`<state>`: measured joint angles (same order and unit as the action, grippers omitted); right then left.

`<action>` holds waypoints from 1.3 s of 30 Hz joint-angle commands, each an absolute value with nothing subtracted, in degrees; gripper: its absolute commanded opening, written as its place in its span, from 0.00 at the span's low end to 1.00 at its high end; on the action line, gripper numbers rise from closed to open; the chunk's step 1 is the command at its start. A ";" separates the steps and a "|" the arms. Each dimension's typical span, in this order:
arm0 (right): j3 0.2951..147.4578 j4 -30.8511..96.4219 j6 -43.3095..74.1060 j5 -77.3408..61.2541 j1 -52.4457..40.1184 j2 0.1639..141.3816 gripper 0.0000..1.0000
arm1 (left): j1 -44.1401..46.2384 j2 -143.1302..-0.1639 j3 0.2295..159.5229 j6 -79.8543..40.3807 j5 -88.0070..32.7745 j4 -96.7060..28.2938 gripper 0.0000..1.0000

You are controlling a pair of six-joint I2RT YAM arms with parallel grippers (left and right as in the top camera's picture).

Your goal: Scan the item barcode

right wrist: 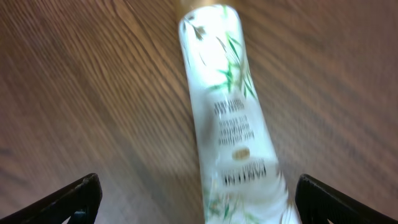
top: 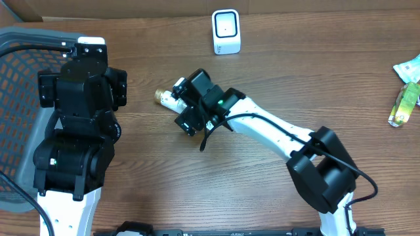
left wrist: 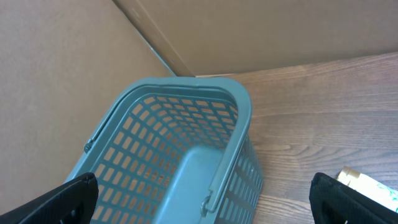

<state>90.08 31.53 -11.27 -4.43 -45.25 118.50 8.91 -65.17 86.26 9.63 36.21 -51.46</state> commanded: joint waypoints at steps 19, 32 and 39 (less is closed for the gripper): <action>92.36 11.53 -19.51 -2.15 -46.48 131.33 0.88 | 8.93 -65.25 86.39 10.09 36.14 -51.20 1.00; 94.83 20.82 -10.20 -9.78 -45.89 131.46 0.33 | 8.93 -65.25 86.39 10.09 36.14 -51.20 0.99; 108.03 51.48 -10.26 -35.73 -44.69 130.30 0.23 | 8.93 -65.25 86.39 10.09 36.14 -51.20 0.99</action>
<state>102.28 43.29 -11.27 -17.26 -45.45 131.41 8.91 -65.17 86.26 9.63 36.23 -51.44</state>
